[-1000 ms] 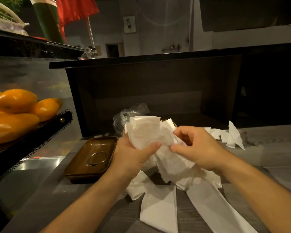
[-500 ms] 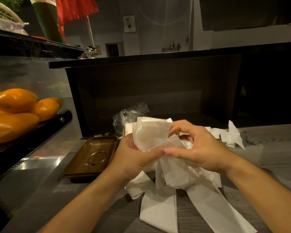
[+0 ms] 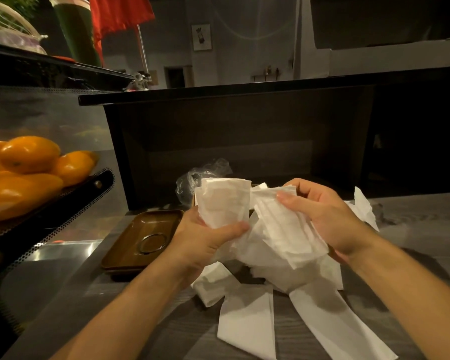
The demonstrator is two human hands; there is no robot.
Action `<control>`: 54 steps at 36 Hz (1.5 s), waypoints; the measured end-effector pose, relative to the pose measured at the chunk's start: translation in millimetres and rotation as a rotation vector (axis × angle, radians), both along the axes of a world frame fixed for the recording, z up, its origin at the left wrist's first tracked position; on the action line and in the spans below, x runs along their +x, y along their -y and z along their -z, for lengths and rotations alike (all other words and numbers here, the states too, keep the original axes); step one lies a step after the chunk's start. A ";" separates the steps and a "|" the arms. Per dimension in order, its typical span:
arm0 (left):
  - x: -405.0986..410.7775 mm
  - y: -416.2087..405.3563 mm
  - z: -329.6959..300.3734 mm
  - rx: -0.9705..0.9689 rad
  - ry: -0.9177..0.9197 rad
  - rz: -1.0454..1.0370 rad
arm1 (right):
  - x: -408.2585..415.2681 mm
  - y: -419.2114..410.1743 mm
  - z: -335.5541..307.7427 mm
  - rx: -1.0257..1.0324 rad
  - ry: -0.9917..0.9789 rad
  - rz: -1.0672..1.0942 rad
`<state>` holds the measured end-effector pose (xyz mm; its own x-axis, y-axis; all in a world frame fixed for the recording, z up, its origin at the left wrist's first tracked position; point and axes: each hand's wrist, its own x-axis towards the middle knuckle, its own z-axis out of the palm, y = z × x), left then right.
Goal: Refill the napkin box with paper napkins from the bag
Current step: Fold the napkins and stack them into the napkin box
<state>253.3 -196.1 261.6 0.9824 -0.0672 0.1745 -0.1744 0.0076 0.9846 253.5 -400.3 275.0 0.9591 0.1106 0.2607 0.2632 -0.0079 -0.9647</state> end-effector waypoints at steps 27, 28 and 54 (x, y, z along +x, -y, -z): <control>-5.0 -0.6 -0.8 -0.077 -0.076 0.214 | -4.3 5.9 -0.7 0.264 -0.251 -0.157; -5.8 -1.5 -1.9 -0.099 -0.084 0.238 | -4.0 6.4 -0.5 0.291 -0.276 -0.165; 1.0 5.0 1.2 -0.010 0.083 -0.235 | -1.9 -3.6 -0.8 0.223 -0.161 -0.026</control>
<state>254.4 -201.1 260.4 0.9532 0.1634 0.2543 -0.2524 -0.0326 0.9671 251.6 -396.7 275.8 0.9877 0.0926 0.1262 0.1041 0.2139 -0.9713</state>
